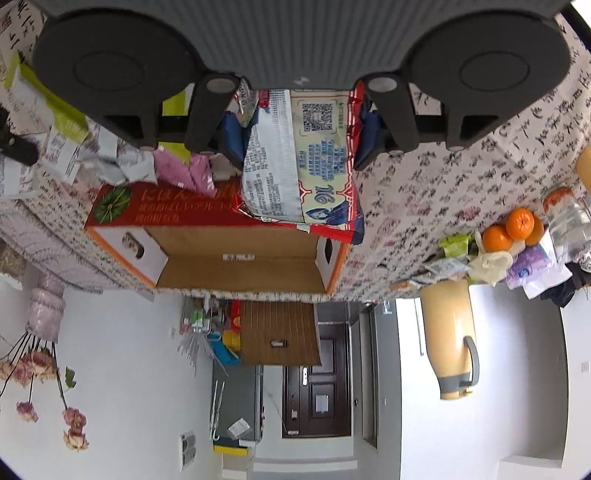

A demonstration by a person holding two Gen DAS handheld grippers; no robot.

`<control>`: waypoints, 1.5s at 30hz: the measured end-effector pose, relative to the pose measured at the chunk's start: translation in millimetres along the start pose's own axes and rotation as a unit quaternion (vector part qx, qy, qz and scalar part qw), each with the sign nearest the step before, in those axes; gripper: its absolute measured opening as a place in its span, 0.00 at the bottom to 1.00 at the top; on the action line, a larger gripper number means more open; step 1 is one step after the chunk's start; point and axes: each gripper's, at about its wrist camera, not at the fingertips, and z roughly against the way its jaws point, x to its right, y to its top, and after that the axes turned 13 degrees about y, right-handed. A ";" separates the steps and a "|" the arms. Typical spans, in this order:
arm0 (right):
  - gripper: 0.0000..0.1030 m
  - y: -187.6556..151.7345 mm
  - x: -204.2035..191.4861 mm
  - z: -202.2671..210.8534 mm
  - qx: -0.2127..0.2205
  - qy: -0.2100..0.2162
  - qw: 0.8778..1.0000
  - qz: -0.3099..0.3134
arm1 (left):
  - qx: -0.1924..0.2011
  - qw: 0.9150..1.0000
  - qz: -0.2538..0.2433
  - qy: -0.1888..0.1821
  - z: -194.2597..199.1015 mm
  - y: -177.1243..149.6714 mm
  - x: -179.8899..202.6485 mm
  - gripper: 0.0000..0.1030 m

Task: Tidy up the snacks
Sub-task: 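Lift both held bags and carry them over the open cardboard box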

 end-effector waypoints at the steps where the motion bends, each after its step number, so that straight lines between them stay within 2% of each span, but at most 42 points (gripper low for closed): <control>1: 0.40 1.9 -1.1 -0.3 0.001 0.002 1.000 0.002 | 0.004 1.000 0.001 -0.001 1.1 3.2 -0.4 0.59; 11: 0.40 33.4 -16.8 -15.8 0.024 0.020 0.999 0.020 | 0.036 0.999 0.006 -0.012 0.8 41.0 2.2 0.59; 24: 0.40 86.6 -30.6 -70.9 0.043 0.031 0.998 0.038 | 0.047 0.998 0.011 -0.027 -34.3 92.2 20.1 0.59; 30: 0.40 109.2 -32.7 -112.3 0.038 0.028 0.998 0.040 | 0.034 0.999 0.021 -0.028 -67.0 110.8 31.0 0.59; 35: 0.41 117.4 -27.2 -155.0 0.010 0.020 0.999 0.026 | 0.016 0.999 0.019 -0.024 -102.3 118.5 41.6 0.59; 39: 0.41 112.8 -19.8 -181.5 -0.014 0.011 1.000 0.015 | -0.004 1.000 0.019 -0.021 -129.8 116.1 47.3 0.59; 45: 0.41 100.5 -16.0 -195.6 -0.033 0.012 0.999 0.016 | -0.034 0.999 0.021 -0.027 -157.0 104.5 48.2 0.59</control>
